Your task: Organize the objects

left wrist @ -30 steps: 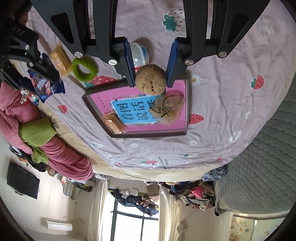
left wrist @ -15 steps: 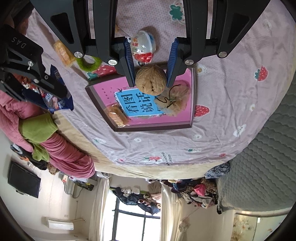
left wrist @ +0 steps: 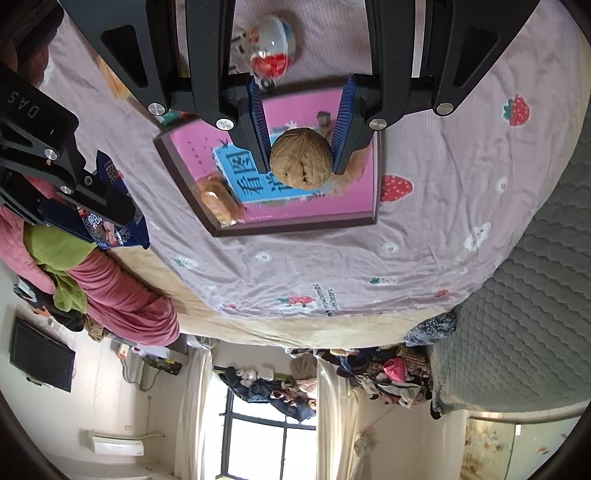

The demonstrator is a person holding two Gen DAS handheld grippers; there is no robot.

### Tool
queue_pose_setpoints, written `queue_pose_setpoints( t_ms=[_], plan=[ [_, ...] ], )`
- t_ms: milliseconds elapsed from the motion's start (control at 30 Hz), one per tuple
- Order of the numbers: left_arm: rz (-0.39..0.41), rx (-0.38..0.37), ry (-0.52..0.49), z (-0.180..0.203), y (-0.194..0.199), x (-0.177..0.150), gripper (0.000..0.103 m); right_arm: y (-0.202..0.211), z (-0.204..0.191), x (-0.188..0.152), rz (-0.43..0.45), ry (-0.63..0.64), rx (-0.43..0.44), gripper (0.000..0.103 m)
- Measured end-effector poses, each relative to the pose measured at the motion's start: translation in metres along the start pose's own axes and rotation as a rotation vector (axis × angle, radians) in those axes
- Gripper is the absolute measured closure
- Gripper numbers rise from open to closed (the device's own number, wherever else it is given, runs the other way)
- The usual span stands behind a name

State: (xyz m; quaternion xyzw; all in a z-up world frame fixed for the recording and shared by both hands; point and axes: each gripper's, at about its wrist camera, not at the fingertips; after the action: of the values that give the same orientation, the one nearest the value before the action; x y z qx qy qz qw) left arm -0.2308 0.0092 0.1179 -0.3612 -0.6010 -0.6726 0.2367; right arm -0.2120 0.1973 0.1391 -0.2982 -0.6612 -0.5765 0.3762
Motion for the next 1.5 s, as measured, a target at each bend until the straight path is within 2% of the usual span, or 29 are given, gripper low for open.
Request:
queue_pose_setpoints(
  t_ms=[467, 833, 1100, 1233, 1367, 1500],
  plan=[
    [0.005, 0.006, -0.021, 0.005, -0.031, 0.028, 0.069, -0.027, 0.002, 0.031, 0.040, 0.012, -0.006, 0.045],
    [0.013, 0.025, -0.003, -0.005, -0.062, 0.034, 0.069, -0.055, 0.016, 0.018, 0.037, -0.040, -0.011, 0.045],
    [-0.005, 0.061, 0.014, -0.022, -0.088, 0.013, 0.069, -0.075, 0.032, -0.003, 0.026, -0.087, -0.023, 0.045],
    [-0.010, 0.077, 0.053, -0.035, -0.097, -0.001, 0.069, -0.077, 0.038, -0.014, 0.034, -0.112, -0.025, 0.045],
    [-0.026, 0.067, 0.090, -0.045, -0.108, -0.016, 0.069, -0.087, 0.040, -0.024, 0.018, -0.112, -0.023, 0.045],
    [-0.048, 0.053, 0.082, -0.042, -0.124, -0.032, 0.069, -0.103, 0.044, -0.034, -0.007, -0.110, -0.029, 0.045]
  ],
)
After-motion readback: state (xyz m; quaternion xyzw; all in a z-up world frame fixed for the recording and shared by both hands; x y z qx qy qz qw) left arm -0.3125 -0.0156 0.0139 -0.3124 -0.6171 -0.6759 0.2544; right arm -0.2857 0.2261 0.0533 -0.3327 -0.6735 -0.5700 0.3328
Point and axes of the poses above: each gripper's, at about its wrist camera, not at the fingertips, and y roughly against the way its jaws point, z to its right, x to its top, and after that the axes turned 4 degrees about -y, right-handed
